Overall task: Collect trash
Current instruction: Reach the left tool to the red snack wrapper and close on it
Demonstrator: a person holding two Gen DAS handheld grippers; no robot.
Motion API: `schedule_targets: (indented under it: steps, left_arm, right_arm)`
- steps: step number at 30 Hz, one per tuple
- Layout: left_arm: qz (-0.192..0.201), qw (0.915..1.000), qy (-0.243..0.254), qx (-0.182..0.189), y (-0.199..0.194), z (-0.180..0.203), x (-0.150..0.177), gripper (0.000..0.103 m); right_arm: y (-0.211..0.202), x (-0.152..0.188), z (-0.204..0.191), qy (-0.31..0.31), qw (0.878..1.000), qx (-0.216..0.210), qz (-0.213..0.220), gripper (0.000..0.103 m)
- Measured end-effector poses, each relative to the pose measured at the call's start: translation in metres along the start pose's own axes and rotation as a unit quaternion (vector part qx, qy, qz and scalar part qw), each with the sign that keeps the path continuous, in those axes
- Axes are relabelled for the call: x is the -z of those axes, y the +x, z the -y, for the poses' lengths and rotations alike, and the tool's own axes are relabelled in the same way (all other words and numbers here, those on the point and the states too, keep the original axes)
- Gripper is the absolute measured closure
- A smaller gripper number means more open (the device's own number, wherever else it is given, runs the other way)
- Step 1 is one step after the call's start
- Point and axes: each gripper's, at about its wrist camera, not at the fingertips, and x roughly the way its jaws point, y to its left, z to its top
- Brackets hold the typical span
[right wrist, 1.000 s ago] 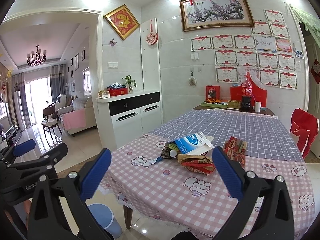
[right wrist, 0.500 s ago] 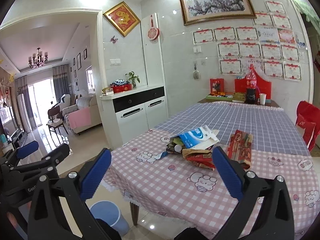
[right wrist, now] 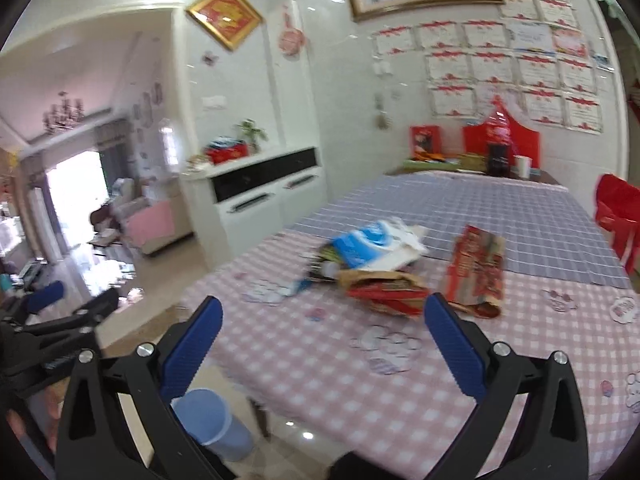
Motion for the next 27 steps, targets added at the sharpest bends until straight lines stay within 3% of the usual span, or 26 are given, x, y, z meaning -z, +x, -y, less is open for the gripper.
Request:
schedule_targets:
  steps: [10,13,17,22,27]
  left_arm:
    - [-0.022,0.9983,0.025,0.047,0.067,0.076,-0.030,0.006]
    - [-0.024,0.9960,0.036,0.078,0.083,0.106,-0.035,0.007]
    - [-0.038,0.9868,0.082,0.134,0.099,0.154,-0.030,0.007]
    - [-0.029,0.9766,0.146,0.156,0.106,0.201,-0.016,0.006]
    - [0.005,0.9636,0.226,0.143,0.108,0.237,-0.002,0.006]
  right_arm:
    - [0.049,-0.017,0.083,0.029,0.997,0.076,0.010,0.004]
    - [0.062,-0.020,0.110,0.043,0.995,0.093,0.002,0.004]
    - [0.082,-0.021,0.144,0.051,0.992,0.118,-0.020,0.004]
    - [0.108,-0.019,0.176,0.067,0.988,0.130,-0.053,0.004]
    - [0.134,-0.015,0.204,0.098,0.982,0.128,-0.095,0.004]
